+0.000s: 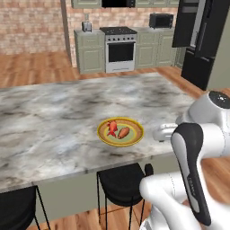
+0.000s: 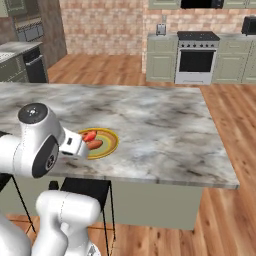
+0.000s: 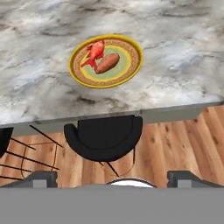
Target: Take the cheese, fish, and sweet potato from the fridge and place them on the plate on the dining counter to create an appetizer plate.
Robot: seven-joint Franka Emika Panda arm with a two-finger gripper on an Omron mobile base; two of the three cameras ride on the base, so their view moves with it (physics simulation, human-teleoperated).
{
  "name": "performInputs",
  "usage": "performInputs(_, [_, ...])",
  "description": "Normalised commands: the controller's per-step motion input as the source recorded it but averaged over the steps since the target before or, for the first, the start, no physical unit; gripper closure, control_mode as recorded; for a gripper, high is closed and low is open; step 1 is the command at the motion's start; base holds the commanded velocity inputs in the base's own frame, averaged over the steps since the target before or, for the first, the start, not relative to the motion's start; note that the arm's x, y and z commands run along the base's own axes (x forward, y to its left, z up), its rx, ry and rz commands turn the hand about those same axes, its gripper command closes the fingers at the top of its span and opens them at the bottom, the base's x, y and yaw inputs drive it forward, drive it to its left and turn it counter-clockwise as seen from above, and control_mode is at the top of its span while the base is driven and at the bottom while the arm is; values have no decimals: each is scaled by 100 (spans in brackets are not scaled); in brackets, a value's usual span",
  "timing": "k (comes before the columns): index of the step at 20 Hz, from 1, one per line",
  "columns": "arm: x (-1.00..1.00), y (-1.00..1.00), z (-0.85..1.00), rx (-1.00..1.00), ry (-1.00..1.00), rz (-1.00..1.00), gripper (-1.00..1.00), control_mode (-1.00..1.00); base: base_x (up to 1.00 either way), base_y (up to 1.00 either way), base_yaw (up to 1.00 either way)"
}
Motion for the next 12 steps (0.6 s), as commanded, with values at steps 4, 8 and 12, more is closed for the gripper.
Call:
performInputs(4, [-22, 0, 0, -2, 0, 0, -100, 100, -54, -6, 0])
performInputs(8, [0, 0, 0, 0, 0, 0, -100, 100, -52, -56, 0])
performInputs(12, [0, 0, 0, 0, 0, 0, -100, 100, -8, -100, -1])
